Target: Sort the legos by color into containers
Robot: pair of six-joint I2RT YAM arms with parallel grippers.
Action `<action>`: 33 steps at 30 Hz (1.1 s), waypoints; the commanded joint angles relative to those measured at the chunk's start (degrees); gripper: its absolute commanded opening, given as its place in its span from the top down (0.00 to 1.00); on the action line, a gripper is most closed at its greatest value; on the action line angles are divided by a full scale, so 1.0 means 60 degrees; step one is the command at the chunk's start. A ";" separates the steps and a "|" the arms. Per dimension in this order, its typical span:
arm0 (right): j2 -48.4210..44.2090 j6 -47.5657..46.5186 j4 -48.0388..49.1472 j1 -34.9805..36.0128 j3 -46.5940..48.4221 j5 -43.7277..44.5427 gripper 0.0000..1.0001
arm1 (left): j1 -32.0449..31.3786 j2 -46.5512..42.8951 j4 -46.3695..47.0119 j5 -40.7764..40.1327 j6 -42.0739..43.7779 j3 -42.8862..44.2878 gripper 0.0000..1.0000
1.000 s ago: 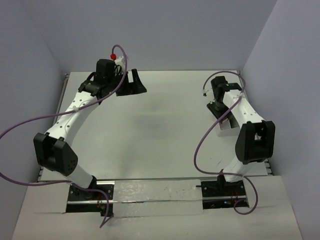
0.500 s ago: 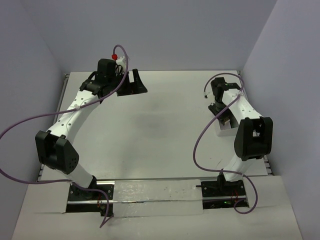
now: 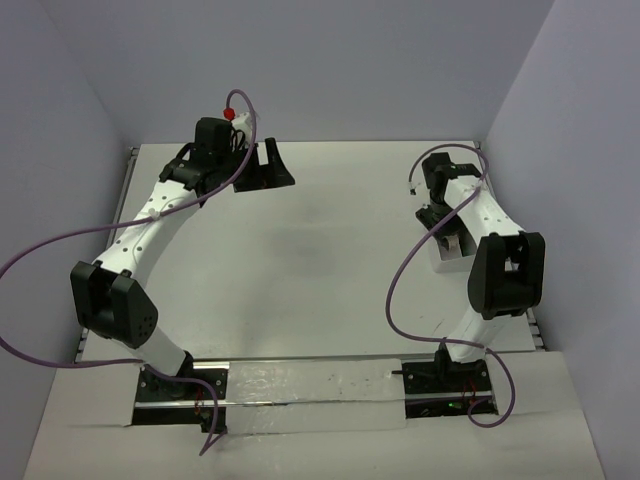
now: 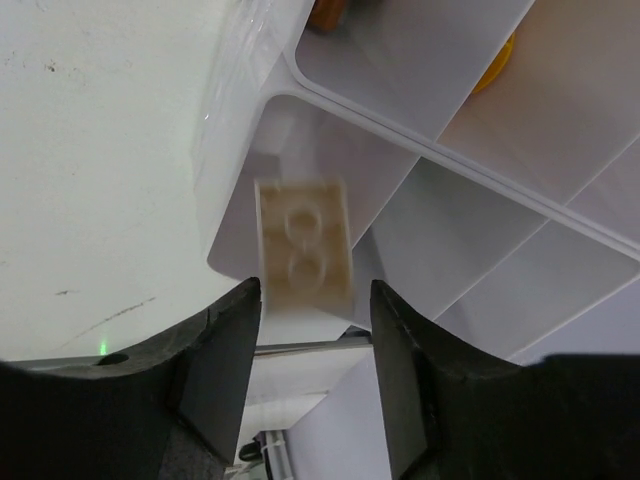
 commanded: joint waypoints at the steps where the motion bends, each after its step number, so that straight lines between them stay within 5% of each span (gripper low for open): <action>1: 0.0046 -0.0072 -0.0203 -0.0068 0.0381 0.0121 0.37 | -0.0024 -0.0137 -0.0016 0.0054 0.0121 0.0563 0.01; 8: -0.0280 0.0033 -0.0696 0.0044 0.1083 -0.0639 0.28 | -0.0024 -0.0249 0.0016 0.0064 0.0292 0.0541 0.01; 15: -0.0875 0.0943 -0.1063 0.0371 0.3959 -0.3514 0.00 | -0.0010 -0.0459 -0.0157 0.0419 0.1151 0.0639 0.01; 19: -0.0981 0.2595 0.0132 0.0414 0.4566 -0.5584 0.00 | 0.0091 -0.1037 0.0048 0.0241 0.1861 0.0038 0.01; 22: -0.1211 0.3739 0.2037 0.0688 0.4094 -0.6438 0.00 | 0.0208 -0.1374 0.0197 -0.0059 0.2101 -0.0562 0.01; 27: -0.2353 0.4906 0.5147 0.2351 0.1841 -0.5574 0.00 | 0.0818 -0.1704 0.0132 -0.0904 0.2569 -0.1370 0.01; 33: -0.2813 0.4906 0.5817 0.3614 0.0595 -0.4480 0.00 | 0.1726 -0.2049 0.0247 -0.1097 0.2674 -0.2013 0.01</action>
